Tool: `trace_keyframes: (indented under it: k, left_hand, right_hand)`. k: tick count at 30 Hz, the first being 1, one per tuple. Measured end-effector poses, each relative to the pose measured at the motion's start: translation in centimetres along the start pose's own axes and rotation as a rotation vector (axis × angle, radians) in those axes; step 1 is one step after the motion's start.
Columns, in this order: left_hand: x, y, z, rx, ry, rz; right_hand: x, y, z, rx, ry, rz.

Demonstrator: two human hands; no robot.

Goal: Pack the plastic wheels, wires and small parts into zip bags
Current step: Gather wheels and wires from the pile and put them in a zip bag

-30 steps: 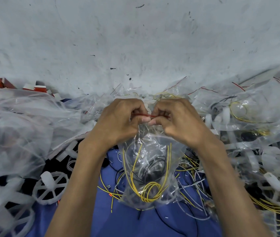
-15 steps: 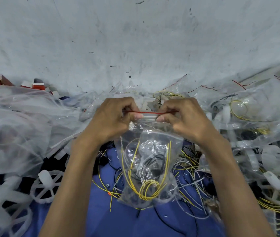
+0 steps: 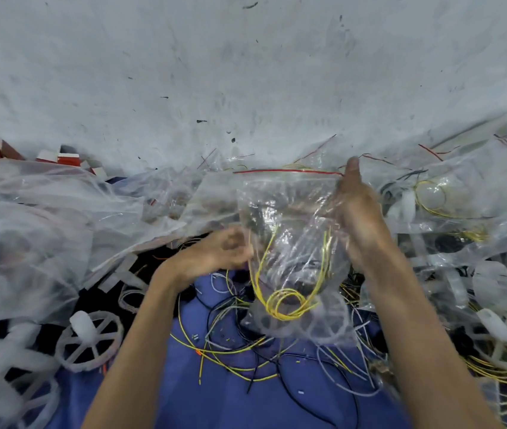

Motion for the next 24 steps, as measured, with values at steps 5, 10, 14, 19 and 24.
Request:
trace_keyframes:
  k: [5,10,14,19,24]
  left_hand:
    - [1.0,-2.6,-0.1,0.040,0.013,-0.201]
    - [1.4,-3.2,0.0,-0.284,-0.010,-0.155]
    - [1.7,-3.4,0.2,-0.258,0.035,-0.120]
    - [1.4,-2.8,1.2,-0.072,0.090,0.024]
    - [0.3,-1.2,1.2,0.061,0.049,0.066]
  right_hand:
    - [0.4,0.1,-0.7,0.548,-0.126,-0.045]
    - [1.6,0.6,-0.1,1.252,-0.335,0.161]
    - [1.5,1.0,0.8,1.239,-0.316,0.275]
    - [1.8,1.5,0.7,0.936,-0.251,0.265]
    - [1.8,2.7,-0.2,0.566,-0.141,0.102]
Point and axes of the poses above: each hand's wrist, its own x-axis towards the middle knuckle, its own y-axis out of the back of the hand, z = x × y, the point moved 3 cm from there along x, towards the middle knuckle, and after that the axes turned 14 degrees about x, right-handed, at the moved point
